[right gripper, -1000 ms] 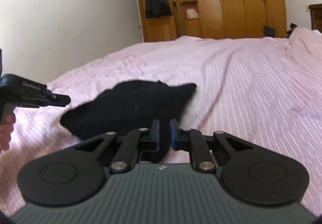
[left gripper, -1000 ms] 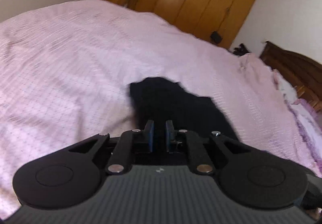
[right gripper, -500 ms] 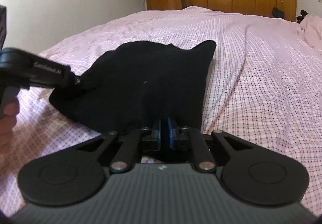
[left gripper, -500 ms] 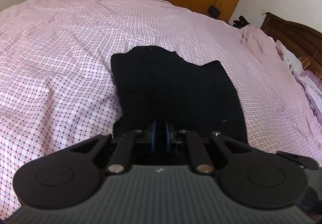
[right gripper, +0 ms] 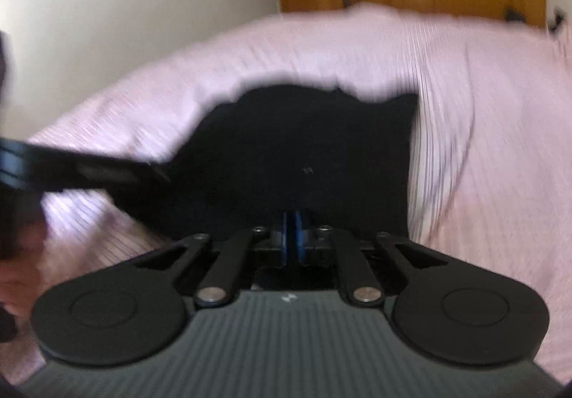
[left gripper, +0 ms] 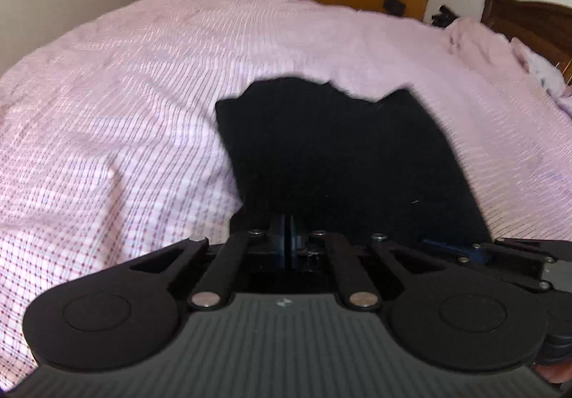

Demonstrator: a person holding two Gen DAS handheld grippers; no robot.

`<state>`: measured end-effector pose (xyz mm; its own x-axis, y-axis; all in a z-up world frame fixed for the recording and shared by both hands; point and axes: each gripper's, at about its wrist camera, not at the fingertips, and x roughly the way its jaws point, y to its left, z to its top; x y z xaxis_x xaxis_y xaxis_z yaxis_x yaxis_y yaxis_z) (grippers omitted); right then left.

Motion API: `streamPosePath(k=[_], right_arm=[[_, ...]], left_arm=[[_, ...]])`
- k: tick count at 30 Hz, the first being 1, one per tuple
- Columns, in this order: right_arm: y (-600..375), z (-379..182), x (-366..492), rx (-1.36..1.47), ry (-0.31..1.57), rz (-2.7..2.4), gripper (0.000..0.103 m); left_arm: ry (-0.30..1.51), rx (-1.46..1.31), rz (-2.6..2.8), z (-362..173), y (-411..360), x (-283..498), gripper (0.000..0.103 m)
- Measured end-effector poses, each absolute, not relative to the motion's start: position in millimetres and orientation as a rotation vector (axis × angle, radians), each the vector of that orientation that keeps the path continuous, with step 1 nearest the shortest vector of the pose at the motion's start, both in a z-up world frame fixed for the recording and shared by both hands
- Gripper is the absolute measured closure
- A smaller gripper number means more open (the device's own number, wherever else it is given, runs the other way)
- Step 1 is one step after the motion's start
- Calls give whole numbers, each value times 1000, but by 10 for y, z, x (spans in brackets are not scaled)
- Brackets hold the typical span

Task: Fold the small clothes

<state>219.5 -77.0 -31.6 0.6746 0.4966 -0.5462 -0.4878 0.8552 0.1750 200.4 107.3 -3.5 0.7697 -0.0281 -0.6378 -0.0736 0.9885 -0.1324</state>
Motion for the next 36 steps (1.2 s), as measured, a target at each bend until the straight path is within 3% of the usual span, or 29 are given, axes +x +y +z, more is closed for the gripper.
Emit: streamPosePath(k=[6,11,12,13,14,15,16,17,26,33,36], right_arm=[[-687,-229,2044,-84,546,543,103],[-927,-91,1805,-43,392,571,94],[-1001,-52,1790,-17,370,578,88],[-1044,-14,1812,-5,373,578,60],[-1090,23,1847,7,395,572,19],[-1140,51,1893,29,414,564,4],[-1215,67,1924,63,413,559,0],[-1289,73,1953,87,405,555,0],[-1652,-225,2323,331,606,630,0],[-1865,-461,2548,681,700,784,0],[-1823,-501,2659,666,786,795,2]], left_arm=[[688,-142,23,-25,1051,1997,98],[614,-209,-45,205,1156,1872,97],[601,-225,-53,259,1188,1858,91],[593,-238,-56,298,1220,1848,74],[587,-255,-59,327,1270,1846,57],[581,-271,-63,343,1325,1854,21],[568,-280,-66,353,1376,1852,7],[540,-282,-58,365,1423,1831,0],[710,-412,-137,2,1600,2058,0],[788,-510,-269,-195,1693,2146,8],[832,-577,-322,-252,1755,2245,9]])
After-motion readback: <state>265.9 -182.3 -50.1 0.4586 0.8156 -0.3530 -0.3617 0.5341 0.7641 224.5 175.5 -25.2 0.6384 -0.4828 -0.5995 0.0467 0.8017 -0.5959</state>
